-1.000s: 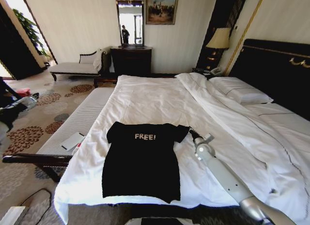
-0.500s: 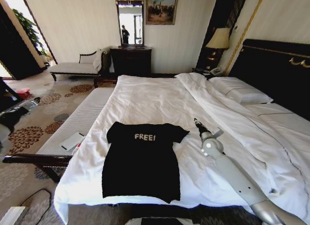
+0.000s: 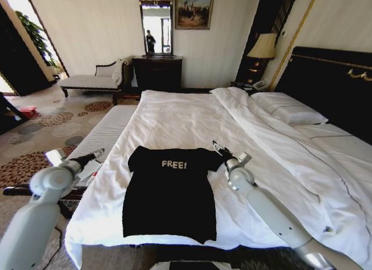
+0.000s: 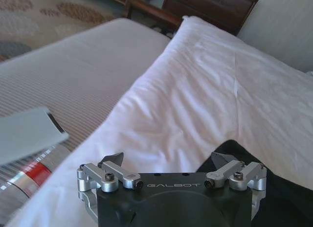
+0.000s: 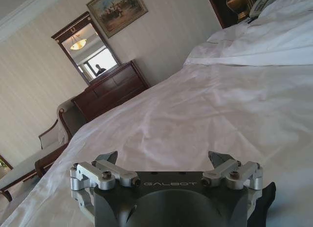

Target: Fold the clothes on the bed.

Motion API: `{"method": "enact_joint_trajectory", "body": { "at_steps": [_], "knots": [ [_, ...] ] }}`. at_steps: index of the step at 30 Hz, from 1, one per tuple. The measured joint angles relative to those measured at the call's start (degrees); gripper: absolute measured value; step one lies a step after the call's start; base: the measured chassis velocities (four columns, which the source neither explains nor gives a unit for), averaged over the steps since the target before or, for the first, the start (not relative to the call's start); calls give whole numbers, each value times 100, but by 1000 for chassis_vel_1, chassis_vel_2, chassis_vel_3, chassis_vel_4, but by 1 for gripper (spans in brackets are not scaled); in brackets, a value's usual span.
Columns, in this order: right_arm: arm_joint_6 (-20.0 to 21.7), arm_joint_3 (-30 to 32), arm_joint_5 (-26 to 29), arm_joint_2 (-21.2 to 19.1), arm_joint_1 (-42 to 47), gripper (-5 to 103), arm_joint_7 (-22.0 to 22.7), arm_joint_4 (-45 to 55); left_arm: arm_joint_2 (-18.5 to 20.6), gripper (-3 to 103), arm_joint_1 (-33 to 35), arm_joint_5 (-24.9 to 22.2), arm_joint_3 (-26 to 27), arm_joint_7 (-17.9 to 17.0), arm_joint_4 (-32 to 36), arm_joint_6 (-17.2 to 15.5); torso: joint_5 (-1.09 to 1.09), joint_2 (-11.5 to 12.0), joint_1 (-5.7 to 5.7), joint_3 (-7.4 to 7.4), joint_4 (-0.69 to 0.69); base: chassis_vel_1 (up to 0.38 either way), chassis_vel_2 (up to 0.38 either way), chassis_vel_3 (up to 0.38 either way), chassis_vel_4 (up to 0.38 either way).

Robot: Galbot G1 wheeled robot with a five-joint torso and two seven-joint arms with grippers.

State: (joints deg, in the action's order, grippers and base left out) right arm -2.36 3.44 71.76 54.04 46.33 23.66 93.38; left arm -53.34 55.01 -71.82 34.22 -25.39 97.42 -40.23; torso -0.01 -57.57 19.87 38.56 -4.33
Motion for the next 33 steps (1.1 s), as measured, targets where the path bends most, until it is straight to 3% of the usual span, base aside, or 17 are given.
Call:
{"method": "enact_joint_trajectory", "body": {
  "at_steps": [4, 8, 14, 33],
  "knots": [
    [-4, 79, -9, 5, 56, 100, 55, -26, -353, 100, -576, -229, -488, 149, -693, -78, 1, 0, 0, 0, 1, 0, 0, 0, 0],
    [-5, 155, -8, -18, 130, 100, 103, -46, -684, 100, -1105, -124, -810, 382, -1391, -85, 2, 0, 0, 0, -2, 0, 0, 0, 0],
    [-7, 265, -4, -61, 207, 100, 118, -102, -949, 100, -1396, -5, -886, 680, -1917, -164, 2, 0, 0, 0, 1, 0, 0, 0, 0],
    [-14, 266, -42, -27, 279, 100, 190, -169, -935, 100, -848, 86, -412, 1075, -1768, -195, 0, 0, -1, -1, 1, 0, 0, 0, 0]
  ]
}}
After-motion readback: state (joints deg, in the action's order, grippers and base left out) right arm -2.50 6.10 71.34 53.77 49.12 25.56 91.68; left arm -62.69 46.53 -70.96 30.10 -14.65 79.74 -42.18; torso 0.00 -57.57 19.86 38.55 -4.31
